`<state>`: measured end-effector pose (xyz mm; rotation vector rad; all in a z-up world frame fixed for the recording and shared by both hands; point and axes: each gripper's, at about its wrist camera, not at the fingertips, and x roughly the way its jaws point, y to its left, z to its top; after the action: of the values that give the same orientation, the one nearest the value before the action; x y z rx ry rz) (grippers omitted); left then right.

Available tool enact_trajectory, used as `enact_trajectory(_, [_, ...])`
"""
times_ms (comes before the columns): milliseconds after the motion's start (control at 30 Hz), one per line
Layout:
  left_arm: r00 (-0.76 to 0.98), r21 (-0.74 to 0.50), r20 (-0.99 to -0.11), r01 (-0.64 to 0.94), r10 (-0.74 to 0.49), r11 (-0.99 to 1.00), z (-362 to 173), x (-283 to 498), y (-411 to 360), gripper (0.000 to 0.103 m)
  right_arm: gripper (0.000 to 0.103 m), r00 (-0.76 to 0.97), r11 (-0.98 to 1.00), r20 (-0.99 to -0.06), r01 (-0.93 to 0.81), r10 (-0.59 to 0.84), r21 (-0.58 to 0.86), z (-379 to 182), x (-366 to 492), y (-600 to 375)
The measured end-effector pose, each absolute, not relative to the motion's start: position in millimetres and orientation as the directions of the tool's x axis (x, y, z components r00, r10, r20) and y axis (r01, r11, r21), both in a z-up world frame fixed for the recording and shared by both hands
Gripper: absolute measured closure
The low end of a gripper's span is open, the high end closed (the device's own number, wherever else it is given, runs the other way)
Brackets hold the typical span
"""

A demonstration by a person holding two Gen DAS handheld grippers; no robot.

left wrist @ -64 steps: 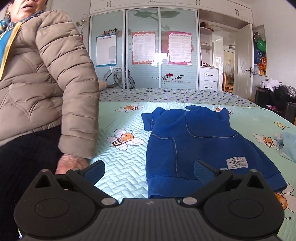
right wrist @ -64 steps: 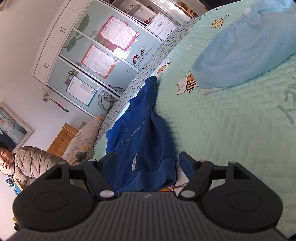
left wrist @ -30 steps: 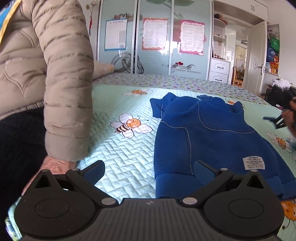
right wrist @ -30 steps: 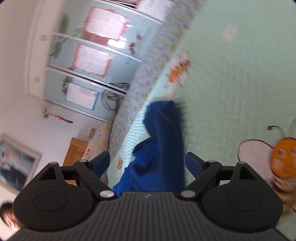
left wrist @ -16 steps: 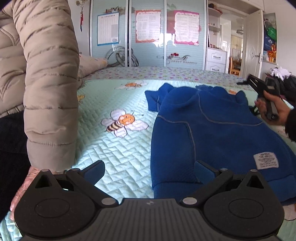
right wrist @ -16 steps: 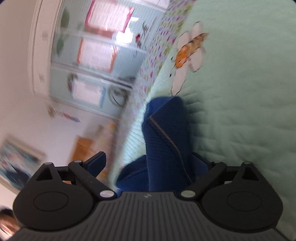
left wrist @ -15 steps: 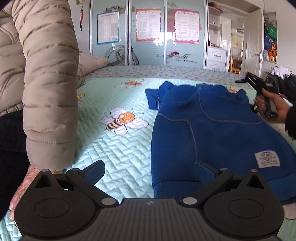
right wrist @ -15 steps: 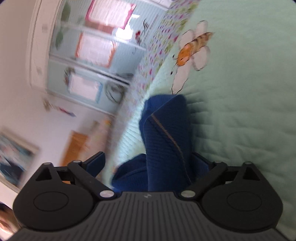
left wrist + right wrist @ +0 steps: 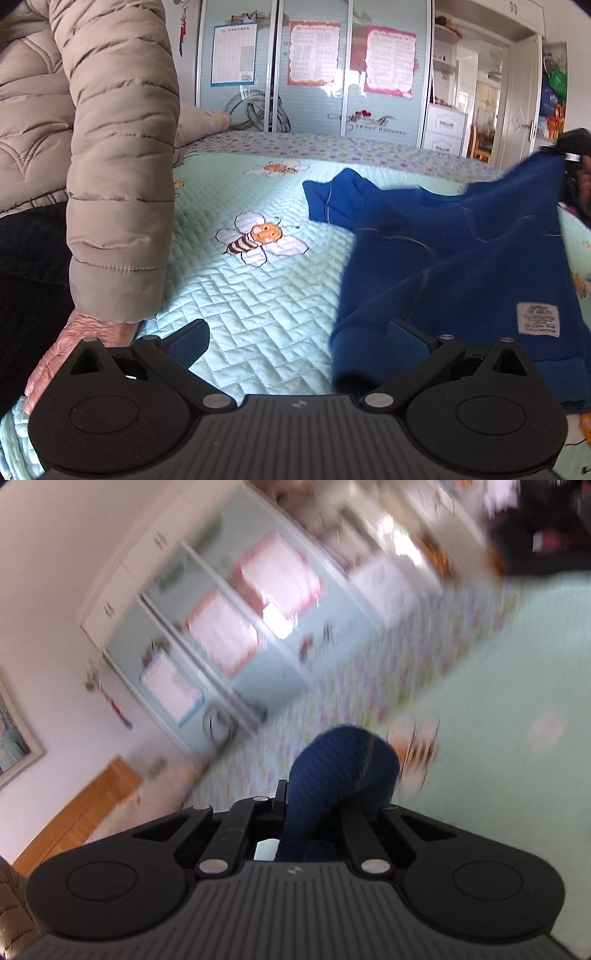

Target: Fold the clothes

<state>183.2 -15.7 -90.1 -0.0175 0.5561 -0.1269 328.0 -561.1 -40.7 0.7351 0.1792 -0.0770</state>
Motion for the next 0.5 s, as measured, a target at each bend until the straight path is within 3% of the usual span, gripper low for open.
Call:
enact_trajectory(100, [0.845,-0.076,-0.517,0.111,-0.135,0.991,-83.2,176.2,-15.4,0.001,0.095,0.976,0.699,-0.194,0.203,-0.093,0.686,-30.3,286.9,-582.0])
enact_trajectory(267, [0.865,-0.075,-0.481,0.125,-0.146,0.989,-69.6,159.7,-11.8,0.001,0.084,0.856,0.561,-0.49,0.49,-0.165,0.667,-88.8,248.5,-618.0])
enact_trajectory(333, [0.867,-0.08,-0.476,0.121,-0.145,0.989,-64.2,156.7,-8.0,0.001,0.075,0.865,0.502,-0.486,0.478,-0.125,0.721,-106.8,219.6,-613.1])
enact_trajectory(400, [0.869,-0.099,-0.471,0.122,-0.155,0.988,-59.4,155.6,-3.8,0.001,0.05,0.886,0.516,-0.45,0.439,-0.112,0.736,-113.2,189.1,-594.4])
enact_trajectory(500, [0.872,-0.127,-0.457,0.128,-0.173,0.984,-52.5,158.7,0.6,0.001,0.029,0.931,0.626,-0.35,0.337,-0.107,0.703,-113.0,141.4,-543.9])
